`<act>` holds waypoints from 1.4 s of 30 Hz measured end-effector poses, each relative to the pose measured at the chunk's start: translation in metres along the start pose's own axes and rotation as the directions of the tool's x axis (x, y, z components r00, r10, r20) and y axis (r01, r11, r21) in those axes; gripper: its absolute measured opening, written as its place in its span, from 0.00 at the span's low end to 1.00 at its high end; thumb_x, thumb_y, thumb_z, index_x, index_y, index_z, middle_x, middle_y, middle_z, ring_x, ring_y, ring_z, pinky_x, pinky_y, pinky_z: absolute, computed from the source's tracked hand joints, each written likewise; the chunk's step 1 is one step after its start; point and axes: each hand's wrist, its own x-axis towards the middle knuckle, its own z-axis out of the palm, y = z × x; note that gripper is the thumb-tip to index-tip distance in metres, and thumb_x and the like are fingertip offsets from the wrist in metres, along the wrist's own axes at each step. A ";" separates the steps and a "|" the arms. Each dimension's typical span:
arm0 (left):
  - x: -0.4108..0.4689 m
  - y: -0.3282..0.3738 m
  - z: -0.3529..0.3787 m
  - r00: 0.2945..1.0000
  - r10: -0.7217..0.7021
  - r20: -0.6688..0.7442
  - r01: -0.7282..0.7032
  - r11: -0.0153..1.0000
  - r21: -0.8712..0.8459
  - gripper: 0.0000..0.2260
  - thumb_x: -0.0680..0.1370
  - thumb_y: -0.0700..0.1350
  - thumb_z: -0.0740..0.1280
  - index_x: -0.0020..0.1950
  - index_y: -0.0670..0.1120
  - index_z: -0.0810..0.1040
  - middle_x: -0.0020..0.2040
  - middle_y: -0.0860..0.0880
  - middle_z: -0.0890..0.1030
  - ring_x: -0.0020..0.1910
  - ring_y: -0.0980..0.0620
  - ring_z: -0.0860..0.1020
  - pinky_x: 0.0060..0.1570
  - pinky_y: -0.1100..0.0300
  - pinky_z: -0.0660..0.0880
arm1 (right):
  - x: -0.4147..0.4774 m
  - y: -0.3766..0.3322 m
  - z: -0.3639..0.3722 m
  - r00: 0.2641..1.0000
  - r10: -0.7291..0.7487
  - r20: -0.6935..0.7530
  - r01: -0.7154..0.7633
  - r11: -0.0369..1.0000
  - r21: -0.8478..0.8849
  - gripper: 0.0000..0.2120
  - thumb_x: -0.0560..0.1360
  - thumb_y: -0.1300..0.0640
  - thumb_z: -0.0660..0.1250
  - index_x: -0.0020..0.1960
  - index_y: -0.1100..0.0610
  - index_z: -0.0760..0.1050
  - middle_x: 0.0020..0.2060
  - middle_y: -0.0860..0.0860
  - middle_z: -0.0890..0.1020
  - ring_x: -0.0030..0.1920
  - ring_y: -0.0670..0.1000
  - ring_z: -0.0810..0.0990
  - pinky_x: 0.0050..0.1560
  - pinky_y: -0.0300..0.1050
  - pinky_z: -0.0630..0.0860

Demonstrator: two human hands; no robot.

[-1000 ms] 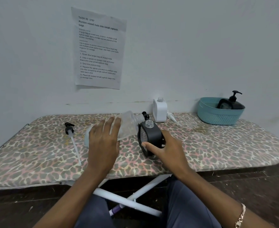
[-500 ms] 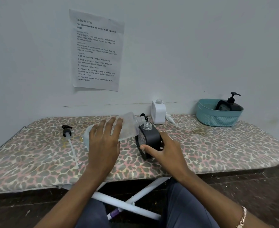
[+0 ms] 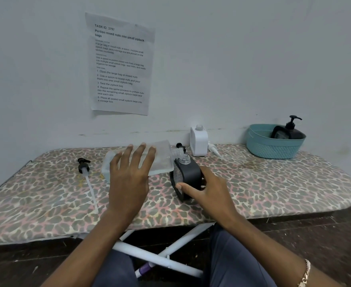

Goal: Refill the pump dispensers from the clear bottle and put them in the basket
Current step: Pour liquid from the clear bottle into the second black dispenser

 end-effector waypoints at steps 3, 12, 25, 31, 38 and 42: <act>0.001 0.000 -0.002 1.000 0.002 -0.010 -0.002 1.000 0.013 0.37 0.70 0.32 0.74 0.78 0.47 0.72 0.75 0.42 0.75 0.75 0.36 0.71 0.72 0.37 0.65 | -0.001 0.000 0.000 1.000 -0.005 0.005 0.005 1.000 0.003 0.26 0.71 0.38 0.78 0.64 0.47 0.76 0.49 0.35 0.83 0.52 0.31 0.79 0.47 0.26 0.73; 0.001 -0.001 -0.003 0.999 0.007 -0.032 -0.006 0.999 0.035 0.36 0.70 0.30 0.73 0.78 0.46 0.72 0.74 0.42 0.76 0.75 0.35 0.71 0.72 0.36 0.65 | -0.003 0.004 0.007 0.999 -0.015 0.032 0.016 1.000 -0.026 0.24 0.74 0.42 0.75 0.66 0.40 0.70 0.53 0.37 0.82 0.52 0.37 0.80 0.51 0.36 0.78; 0.004 -0.001 -0.005 0.999 0.013 -0.042 -0.011 0.999 0.050 0.37 0.69 0.29 0.74 0.78 0.47 0.72 0.74 0.42 0.76 0.75 0.35 0.71 0.73 0.36 0.64 | 0.001 0.005 0.004 0.995 0.033 0.095 -0.034 0.999 0.010 0.19 0.77 0.50 0.72 0.62 0.42 0.67 0.47 0.39 0.81 0.46 0.35 0.79 0.39 0.27 0.72; 0.005 -0.002 -0.006 0.998 0.012 -0.058 -0.009 0.998 0.056 0.38 0.69 0.28 0.73 0.78 0.47 0.72 0.74 0.42 0.76 0.75 0.35 0.71 0.74 0.37 0.63 | 0.001 0.006 0.004 0.995 0.037 0.096 -0.036 0.999 -0.009 0.19 0.77 0.48 0.72 0.63 0.42 0.68 0.49 0.40 0.81 0.47 0.37 0.79 0.40 0.30 0.74; 0.005 -0.001 -0.009 0.998 0.014 -0.060 -0.009 0.997 0.075 0.37 0.70 0.28 0.71 0.78 0.47 0.72 0.74 0.42 0.76 0.75 0.35 0.71 0.74 0.37 0.62 | 0.001 0.007 0.005 0.995 0.027 0.097 -0.026 1.000 -0.009 0.18 0.77 0.49 0.72 0.62 0.43 0.68 0.48 0.41 0.82 0.47 0.39 0.80 0.42 0.34 0.77; 0.005 -0.001 -0.009 0.998 0.011 -0.062 -0.006 0.997 0.077 0.37 0.69 0.28 0.71 0.78 0.47 0.73 0.74 0.42 0.76 0.75 0.36 0.71 0.74 0.38 0.62 | 0.002 0.007 0.005 0.995 0.023 0.094 -0.021 1.000 -0.018 0.18 0.77 0.48 0.72 0.63 0.43 0.69 0.49 0.42 0.82 0.47 0.40 0.81 0.44 0.39 0.79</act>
